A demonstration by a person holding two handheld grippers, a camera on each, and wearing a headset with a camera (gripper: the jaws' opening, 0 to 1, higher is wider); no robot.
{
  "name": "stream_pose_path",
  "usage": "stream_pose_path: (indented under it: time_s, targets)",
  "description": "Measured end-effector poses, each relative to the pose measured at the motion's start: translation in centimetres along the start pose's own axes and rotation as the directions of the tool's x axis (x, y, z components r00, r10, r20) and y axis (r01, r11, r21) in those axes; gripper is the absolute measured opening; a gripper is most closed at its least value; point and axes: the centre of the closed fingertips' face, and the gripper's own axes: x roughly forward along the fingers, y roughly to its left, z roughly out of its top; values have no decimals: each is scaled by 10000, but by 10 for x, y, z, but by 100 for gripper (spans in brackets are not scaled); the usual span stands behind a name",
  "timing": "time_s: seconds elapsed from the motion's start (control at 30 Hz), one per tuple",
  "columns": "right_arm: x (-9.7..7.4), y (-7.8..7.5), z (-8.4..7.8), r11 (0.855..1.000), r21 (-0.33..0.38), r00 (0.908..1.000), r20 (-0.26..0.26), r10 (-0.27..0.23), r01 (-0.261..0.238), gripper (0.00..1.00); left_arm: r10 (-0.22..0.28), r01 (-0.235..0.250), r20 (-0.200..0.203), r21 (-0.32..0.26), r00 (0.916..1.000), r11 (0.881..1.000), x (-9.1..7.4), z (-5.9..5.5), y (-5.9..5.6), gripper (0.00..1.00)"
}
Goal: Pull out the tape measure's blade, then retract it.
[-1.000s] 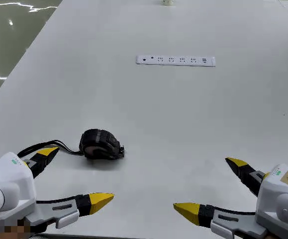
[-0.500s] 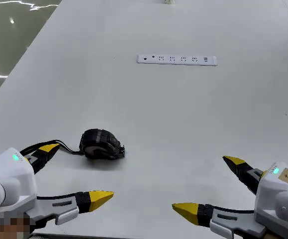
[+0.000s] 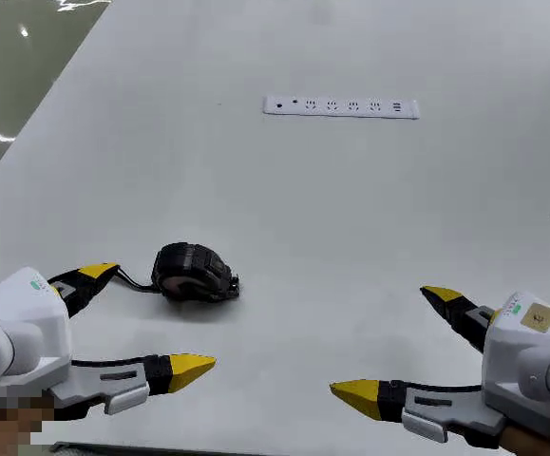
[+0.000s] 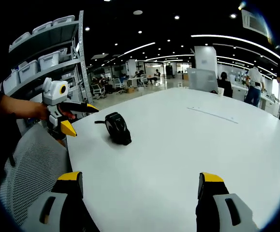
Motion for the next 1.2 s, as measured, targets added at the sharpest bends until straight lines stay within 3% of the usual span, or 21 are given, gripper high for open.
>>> stream_pose_path:
  time_s: [0.6,1.2]
  targets:
    - [20,-7,5,9974,-385,9979,-266,595,-605,99,-212,219,-359,209,9991,9995,11,0,16,99]
    - [48,-9,5,9818,-1094,9844,-1002,1444,-1551,99,-558,591,-691,473,9961,9971,21,2,32,96]
